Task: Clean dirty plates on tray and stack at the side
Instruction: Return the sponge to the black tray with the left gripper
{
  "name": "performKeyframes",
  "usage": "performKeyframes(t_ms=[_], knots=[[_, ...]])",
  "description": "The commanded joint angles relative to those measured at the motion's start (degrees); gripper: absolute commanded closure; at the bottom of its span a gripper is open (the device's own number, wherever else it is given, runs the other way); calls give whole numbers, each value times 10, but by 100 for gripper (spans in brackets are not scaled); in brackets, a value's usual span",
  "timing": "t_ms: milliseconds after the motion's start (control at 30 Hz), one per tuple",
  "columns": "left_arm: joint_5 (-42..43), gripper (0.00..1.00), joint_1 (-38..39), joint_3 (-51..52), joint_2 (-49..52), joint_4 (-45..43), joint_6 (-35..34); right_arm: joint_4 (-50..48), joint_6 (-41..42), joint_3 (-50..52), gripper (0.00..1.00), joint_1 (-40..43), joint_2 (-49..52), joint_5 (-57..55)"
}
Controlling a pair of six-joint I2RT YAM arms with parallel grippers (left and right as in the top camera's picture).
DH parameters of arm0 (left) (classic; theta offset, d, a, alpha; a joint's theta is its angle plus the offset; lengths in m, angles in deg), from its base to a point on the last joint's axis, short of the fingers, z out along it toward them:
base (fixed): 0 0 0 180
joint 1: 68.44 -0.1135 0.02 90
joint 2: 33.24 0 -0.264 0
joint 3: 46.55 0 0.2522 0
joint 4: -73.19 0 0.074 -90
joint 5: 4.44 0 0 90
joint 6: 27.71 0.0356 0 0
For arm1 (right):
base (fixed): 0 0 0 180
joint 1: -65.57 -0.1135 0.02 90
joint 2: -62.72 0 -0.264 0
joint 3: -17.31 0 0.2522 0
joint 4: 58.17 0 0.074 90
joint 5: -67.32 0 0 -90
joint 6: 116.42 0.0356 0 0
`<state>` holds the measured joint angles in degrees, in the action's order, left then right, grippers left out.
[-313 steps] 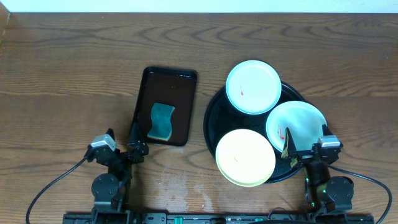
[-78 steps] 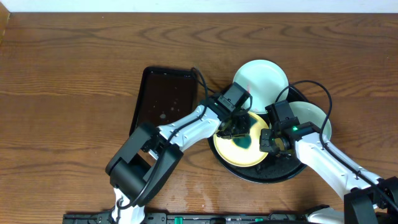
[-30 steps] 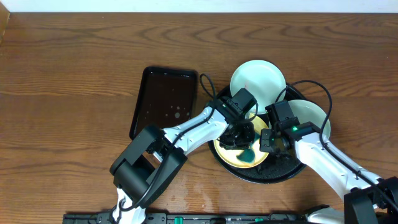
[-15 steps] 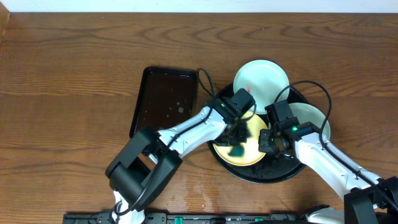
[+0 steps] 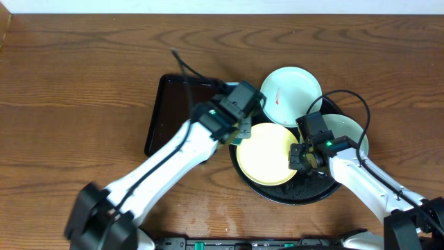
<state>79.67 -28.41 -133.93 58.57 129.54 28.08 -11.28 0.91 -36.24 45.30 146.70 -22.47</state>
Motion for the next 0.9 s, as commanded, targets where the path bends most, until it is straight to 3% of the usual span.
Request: performKeyframes(t_ms=[0,233,333,467,567,767,867], knots=[[-28,92,-39,-10,-39,21,24,3,-13,1,99,-8,2,-17],[-21,92,-185,24,-21,30,43,-2,-39,1,99,-8,2,-17],[40,92,-224,39,10,12,102,-6,-39,1,99,-8,2,-16],[62,83,-245,41,51,6,118,-5,-52,-5,99,-8,2,-17],[68,55,-247,37,47,6,138,25,-51,-20,99,-8,-12,-30],[70,32,-246,16,-29,30,141,57,-83,-45,99,-8,-87,-70],[70,26,-246,16,-76,40,141,56,-99,-52,99,-8,-130,-100]])
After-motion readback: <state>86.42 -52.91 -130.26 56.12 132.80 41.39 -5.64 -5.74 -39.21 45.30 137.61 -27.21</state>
